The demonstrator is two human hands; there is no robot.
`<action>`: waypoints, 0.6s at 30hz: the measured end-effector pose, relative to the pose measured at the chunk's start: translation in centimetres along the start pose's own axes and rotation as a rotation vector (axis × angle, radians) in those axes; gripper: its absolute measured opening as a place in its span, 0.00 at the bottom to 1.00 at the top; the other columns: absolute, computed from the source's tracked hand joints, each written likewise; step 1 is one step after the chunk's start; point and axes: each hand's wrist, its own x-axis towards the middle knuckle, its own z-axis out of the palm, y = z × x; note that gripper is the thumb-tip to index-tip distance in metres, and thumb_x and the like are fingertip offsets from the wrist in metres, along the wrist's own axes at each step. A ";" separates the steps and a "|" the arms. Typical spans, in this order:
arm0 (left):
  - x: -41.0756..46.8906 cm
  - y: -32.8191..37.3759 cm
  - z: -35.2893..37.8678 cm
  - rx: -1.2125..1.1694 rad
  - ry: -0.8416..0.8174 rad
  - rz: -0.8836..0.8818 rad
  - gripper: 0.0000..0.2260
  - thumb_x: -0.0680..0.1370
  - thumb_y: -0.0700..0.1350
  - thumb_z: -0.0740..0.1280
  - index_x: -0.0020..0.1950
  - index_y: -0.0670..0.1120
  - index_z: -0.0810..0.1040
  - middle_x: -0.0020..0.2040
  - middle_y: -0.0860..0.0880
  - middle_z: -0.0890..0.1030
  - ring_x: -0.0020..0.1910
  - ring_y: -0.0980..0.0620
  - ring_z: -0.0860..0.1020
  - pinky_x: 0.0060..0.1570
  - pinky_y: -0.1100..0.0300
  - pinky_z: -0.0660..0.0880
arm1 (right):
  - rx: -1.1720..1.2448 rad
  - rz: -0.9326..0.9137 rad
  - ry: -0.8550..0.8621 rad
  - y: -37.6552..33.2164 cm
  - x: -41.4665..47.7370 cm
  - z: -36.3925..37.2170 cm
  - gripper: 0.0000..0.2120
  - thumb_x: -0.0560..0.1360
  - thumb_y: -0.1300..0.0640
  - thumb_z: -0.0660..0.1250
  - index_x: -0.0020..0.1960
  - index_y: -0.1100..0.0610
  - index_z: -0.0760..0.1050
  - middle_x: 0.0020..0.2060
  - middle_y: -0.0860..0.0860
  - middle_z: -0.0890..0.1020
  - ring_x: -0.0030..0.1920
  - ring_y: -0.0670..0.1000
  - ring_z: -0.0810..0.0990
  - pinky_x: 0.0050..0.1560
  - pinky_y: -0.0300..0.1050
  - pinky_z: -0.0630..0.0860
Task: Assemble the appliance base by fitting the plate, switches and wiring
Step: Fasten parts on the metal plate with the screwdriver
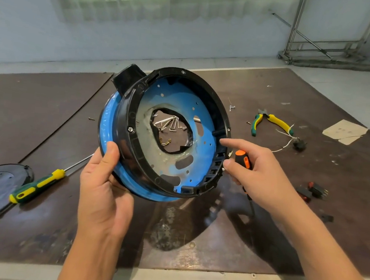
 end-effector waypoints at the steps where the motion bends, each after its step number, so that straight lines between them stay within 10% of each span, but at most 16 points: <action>1: 0.0 0.0 0.1 0.007 -0.006 0.004 0.09 0.74 0.49 0.69 0.51 0.49 0.86 0.46 0.53 0.85 0.47 0.57 0.83 0.48 0.62 0.80 | -0.016 -0.011 -0.008 -0.1 -0.1 0.1 0.18 0.79 0.59 0.68 0.66 0.43 0.76 0.32 0.43 0.78 0.33 0.41 0.75 0.38 0.31 0.73; 18: -2.2 0.3 1.8 0.444 -0.204 0.321 0.08 0.77 0.50 0.71 0.52 0.46 0.82 0.45 0.35 0.79 0.42 0.39 0.76 0.42 0.52 0.79 | 0.260 -0.467 -0.247 -5.1 -2.8 1.4 0.22 0.78 0.65 0.68 0.70 0.51 0.76 0.42 0.50 0.79 0.43 0.49 0.77 0.48 0.35 0.72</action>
